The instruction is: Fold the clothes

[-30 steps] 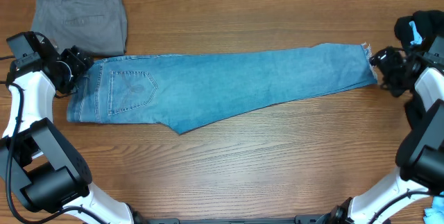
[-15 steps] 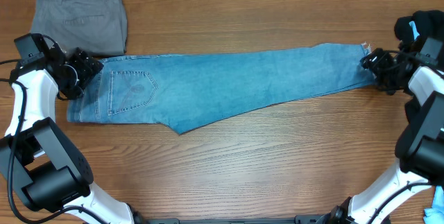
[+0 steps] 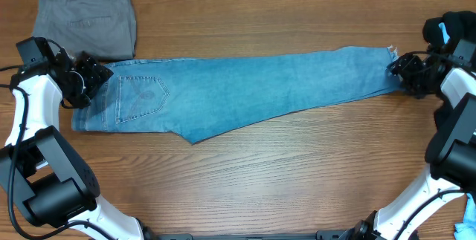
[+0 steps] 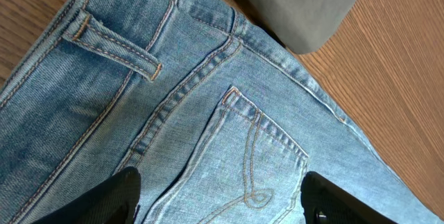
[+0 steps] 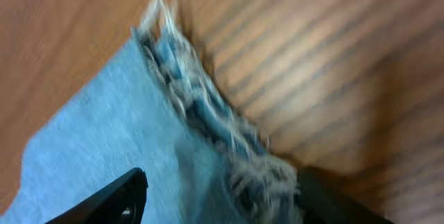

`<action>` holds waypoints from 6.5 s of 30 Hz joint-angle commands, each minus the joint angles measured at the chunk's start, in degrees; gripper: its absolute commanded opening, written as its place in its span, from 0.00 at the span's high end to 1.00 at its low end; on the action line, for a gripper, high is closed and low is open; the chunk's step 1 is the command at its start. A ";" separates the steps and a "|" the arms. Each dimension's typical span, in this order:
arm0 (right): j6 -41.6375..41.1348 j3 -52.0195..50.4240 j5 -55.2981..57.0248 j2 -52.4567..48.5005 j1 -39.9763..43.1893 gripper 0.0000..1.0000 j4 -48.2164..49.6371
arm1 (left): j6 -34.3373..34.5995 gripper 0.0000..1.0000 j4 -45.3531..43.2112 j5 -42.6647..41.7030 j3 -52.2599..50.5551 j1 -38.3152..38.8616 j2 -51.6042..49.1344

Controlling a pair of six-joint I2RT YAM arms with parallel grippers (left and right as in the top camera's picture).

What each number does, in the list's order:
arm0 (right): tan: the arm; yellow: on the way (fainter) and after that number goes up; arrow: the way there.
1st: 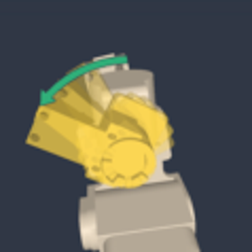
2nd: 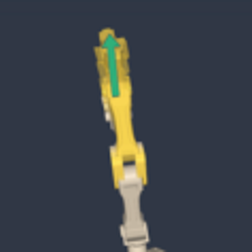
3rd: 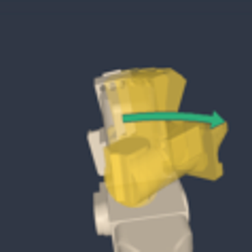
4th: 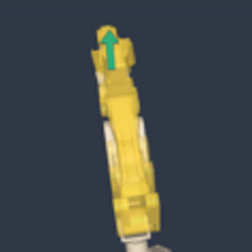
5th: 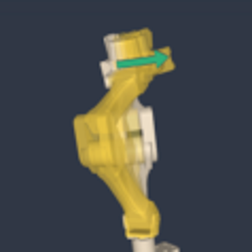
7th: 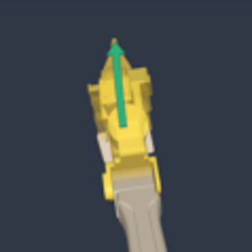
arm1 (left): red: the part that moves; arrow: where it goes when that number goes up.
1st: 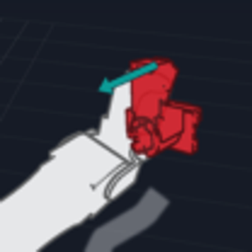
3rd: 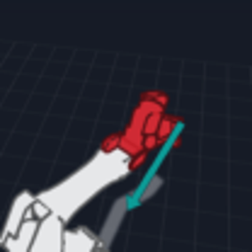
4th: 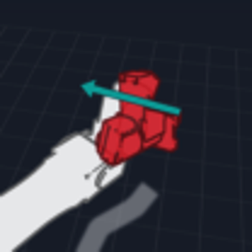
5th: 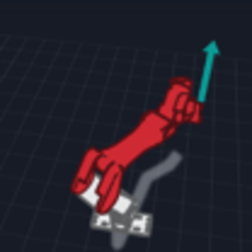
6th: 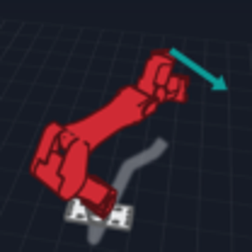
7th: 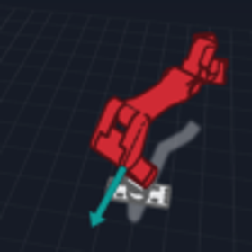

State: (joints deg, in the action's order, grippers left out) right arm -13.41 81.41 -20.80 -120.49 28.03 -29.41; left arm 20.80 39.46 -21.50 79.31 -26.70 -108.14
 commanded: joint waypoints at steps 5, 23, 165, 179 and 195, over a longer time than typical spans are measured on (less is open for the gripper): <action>0.33 11.08 -2.36 -0.28 0.24 0.22 1.33 | -1.25 0.32 0.07 -5.49 1.49 0.55 -0.50; 0.39 11.30 7.78 -5.79 -11.39 0.20 2.73 | -2.99 0.32 1.73 -0.70 5.42 12.96 -0.48; -5.75 65.20 29.66 -14.21 -14.19 0.96 -46.14 | -10.10 0.18 1.36 5.40 16.15 14.73 -16.48; -5.75 65.20 29.68 -14.21 -14.19 0.96 -46.14 | -11.61 0.19 7.15 10.03 22.01 13.11 -15.50; -6.16 65.20 29.68 -14.21 -14.19 0.96 -46.14 | -11.54 0.61 3.58 6.23 22.01 13.79 -22.51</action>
State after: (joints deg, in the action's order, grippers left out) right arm -19.49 144.81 8.34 -137.97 13.74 -75.92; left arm 9.89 43.97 -13.23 100.25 -13.21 -129.99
